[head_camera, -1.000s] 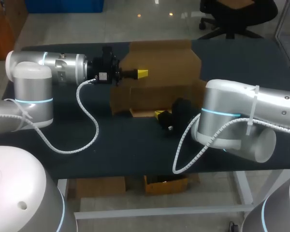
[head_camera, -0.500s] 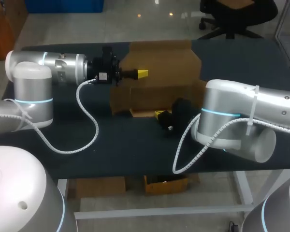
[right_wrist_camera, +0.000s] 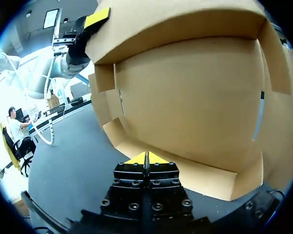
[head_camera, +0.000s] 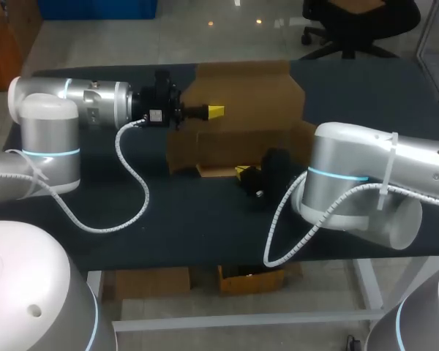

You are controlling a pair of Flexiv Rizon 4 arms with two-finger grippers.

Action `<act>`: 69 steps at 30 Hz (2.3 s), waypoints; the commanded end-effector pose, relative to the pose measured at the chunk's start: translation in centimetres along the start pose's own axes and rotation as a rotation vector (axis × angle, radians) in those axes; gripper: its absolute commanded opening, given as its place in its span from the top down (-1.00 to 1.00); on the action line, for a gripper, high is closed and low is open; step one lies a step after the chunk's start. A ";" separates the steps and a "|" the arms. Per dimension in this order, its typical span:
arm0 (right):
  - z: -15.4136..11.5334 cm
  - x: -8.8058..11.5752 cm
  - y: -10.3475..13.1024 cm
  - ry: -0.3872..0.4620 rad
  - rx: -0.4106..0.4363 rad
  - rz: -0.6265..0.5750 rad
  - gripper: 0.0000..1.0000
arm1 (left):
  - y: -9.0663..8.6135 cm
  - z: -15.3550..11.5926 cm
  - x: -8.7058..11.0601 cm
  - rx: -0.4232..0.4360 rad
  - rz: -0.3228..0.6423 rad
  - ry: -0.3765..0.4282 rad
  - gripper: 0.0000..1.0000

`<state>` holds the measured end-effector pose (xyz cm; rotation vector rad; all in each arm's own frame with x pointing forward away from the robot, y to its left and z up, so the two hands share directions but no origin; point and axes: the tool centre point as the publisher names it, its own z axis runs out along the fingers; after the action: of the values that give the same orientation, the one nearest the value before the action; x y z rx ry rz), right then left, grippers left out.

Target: Assemble the packaging by folding the flat box into shape, placing the metal phone stand inside, and closing the box properly

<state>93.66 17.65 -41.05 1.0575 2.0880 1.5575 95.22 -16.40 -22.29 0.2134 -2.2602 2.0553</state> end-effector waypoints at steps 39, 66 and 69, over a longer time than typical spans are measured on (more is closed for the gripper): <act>-16.4 -0.9 1.1 0.053 -0.081 -0.116 1.00 | 0.3 0.0 0.0 -0.002 -0.001 0.000 1.00; -19.9 -6.2 1.5 0.094 -0.008 -0.201 0.17 | 0.3 0.0 0.0 -0.002 -0.001 0.000 1.00; -19.7 -6.9 1.6 0.088 0.003 -0.200 0.08 | 0.3 0.0 0.0 -0.002 -0.001 0.000 1.00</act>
<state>85.60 -0.38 -33.81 0.7688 2.1673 1.5223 95.18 -16.39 -22.29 0.2145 -2.2608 2.0555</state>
